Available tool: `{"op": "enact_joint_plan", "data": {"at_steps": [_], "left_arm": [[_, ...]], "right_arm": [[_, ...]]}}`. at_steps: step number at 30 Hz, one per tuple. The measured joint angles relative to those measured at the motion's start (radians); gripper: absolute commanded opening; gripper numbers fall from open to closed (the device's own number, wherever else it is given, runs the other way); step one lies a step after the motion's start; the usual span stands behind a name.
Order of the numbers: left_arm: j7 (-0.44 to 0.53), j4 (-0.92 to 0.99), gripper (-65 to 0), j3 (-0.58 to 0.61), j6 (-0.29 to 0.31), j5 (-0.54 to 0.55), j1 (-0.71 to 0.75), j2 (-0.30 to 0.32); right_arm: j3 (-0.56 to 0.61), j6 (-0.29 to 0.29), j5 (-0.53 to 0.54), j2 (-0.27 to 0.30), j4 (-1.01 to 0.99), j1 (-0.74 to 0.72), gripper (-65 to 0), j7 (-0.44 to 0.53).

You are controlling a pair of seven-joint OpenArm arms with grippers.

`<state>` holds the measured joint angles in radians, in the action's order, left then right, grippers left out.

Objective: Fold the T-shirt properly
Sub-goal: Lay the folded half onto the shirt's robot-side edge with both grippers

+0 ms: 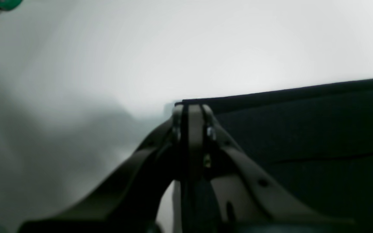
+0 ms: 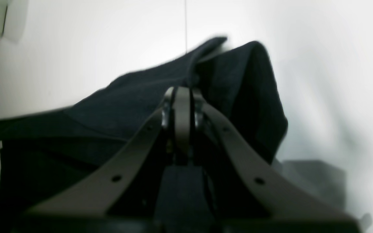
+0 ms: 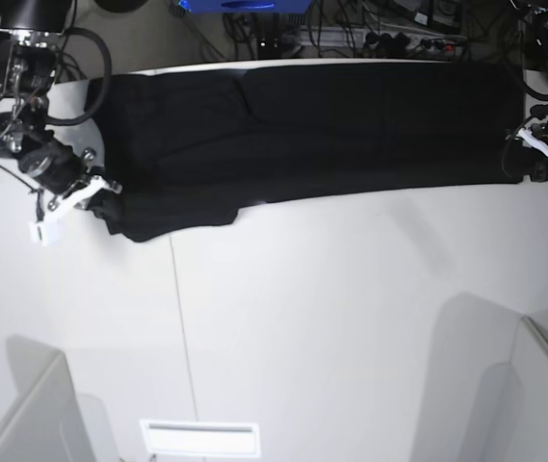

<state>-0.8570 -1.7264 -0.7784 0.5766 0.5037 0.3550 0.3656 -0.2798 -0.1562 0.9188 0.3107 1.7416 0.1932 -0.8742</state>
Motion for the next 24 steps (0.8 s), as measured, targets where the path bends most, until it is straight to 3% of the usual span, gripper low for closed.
{"op": "enact_joint_plan", "data": {"at_steps": [4, 7, 18, 24], "left_arm": [[0.0, 0.0, -65.0, 0.0, 0.005, 0.0, 0.0, 0.0], [0.006, 0.0, -65.0, 0.0, 0.058, 0.001, 0.013, 0.0], [0.0, 0.0, -65.0, -0.001, 0.061, -0.001, 0.053, 0.0], [0.004, -0.001, -65.0, -0.057, 0.064, 0.002, 0.053, 0.002]], "right_arm": [[0.0, 0.0, -0.001, -0.006, 0.006, 0.017, -65.0, -0.009], [0.0, 0.0, -0.002, -0.006, 0.006, 0.045, -65.0, -0.012], [-0.001, 0.001, -0.004, -0.006, 0.102, 0.124, -65.0, -0.018], [-0.106, 0.0, 0.0, -0.046, 0.182, 0.158, -65.0, -0.107]]}}
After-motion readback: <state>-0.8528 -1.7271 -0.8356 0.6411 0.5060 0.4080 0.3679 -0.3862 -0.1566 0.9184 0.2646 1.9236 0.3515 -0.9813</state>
